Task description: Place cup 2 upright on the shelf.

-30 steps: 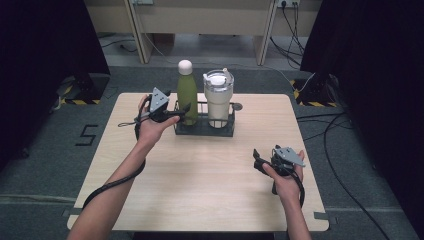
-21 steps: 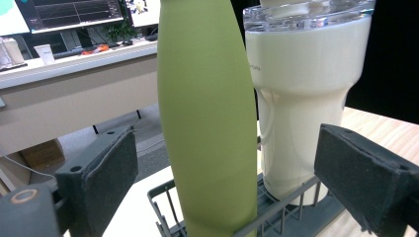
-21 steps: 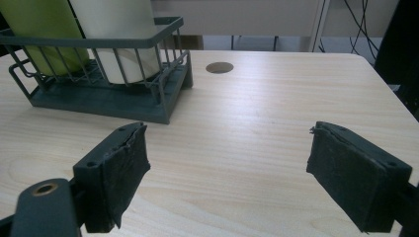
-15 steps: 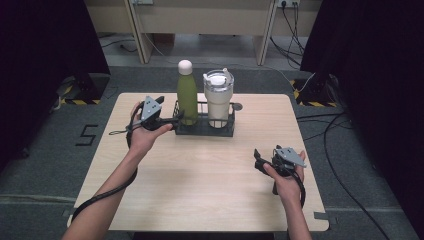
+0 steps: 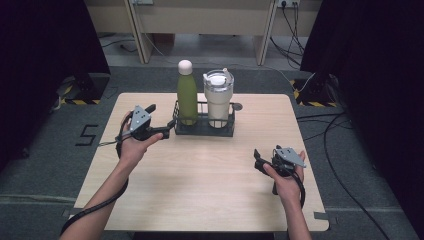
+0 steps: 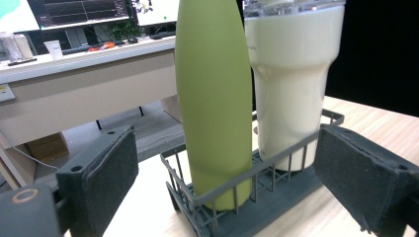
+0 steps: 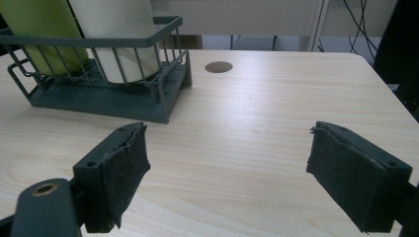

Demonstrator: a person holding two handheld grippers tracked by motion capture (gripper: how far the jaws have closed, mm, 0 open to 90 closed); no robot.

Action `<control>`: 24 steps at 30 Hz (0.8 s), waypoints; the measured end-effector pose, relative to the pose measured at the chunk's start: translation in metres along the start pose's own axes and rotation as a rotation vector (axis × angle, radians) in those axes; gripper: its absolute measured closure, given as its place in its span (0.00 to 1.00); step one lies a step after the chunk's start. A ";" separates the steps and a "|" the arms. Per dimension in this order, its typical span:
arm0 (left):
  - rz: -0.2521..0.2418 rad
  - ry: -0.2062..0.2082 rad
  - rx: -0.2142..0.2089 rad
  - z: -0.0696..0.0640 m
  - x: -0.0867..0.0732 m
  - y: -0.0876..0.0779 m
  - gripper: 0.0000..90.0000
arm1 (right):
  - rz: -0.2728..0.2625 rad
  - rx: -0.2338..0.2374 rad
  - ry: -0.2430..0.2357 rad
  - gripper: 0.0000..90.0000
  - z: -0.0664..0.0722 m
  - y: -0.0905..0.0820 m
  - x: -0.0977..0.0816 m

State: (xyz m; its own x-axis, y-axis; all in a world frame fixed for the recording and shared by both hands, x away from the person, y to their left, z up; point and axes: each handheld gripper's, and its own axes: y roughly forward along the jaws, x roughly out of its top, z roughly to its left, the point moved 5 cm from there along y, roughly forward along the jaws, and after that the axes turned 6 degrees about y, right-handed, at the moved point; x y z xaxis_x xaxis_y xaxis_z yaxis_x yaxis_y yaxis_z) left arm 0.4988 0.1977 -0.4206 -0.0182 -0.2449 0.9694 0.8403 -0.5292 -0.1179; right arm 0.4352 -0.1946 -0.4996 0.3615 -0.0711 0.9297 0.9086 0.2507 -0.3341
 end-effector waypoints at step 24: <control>0.033 -0.021 0.008 -0.003 -0.047 -0.056 0.10 | 0.000 -0.001 0.000 0.17 -0.001 -0.001 0.000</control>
State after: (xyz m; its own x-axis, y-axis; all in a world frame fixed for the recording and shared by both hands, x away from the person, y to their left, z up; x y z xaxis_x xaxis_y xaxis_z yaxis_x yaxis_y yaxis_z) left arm 0.4505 0.2362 -0.4597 0.0211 -0.2449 0.9693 0.8446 -0.5144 -0.1484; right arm 0.4344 -0.1957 -0.4995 0.3612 -0.0707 0.9298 0.9088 0.2501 -0.3340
